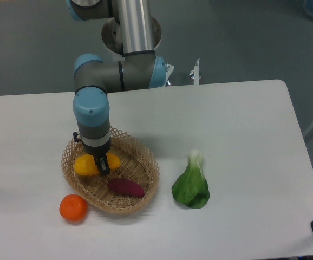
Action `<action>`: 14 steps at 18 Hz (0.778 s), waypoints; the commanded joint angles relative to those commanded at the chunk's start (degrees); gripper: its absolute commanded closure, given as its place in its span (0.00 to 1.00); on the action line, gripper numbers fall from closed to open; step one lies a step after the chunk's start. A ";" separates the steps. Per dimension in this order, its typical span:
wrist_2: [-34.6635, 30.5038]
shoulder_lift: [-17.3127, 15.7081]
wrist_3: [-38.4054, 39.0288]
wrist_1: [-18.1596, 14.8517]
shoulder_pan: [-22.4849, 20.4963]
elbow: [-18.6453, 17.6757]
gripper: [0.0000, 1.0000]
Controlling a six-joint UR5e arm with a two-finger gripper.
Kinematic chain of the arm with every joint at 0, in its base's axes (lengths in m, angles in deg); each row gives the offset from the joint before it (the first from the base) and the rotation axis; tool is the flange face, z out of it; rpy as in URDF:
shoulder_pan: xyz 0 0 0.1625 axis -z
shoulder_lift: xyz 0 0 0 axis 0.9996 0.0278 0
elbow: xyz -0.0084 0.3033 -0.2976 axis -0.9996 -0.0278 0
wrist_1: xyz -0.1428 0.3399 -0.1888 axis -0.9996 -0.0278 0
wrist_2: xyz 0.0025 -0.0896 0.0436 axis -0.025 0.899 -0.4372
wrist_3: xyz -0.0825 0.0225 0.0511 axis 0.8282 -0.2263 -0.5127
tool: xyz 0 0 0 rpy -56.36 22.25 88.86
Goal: Pick up the mango from the basket
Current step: 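Lift the yellow mango out of the basket toward the bok choy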
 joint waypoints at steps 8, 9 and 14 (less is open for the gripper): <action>-0.09 -1.32 2.46 0.00 -5.09 2.02 0.67; -0.09 -1.32 2.46 0.00 -6.32 2.20 0.67; -0.44 -1.32 2.64 0.00 -12.38 4.30 0.67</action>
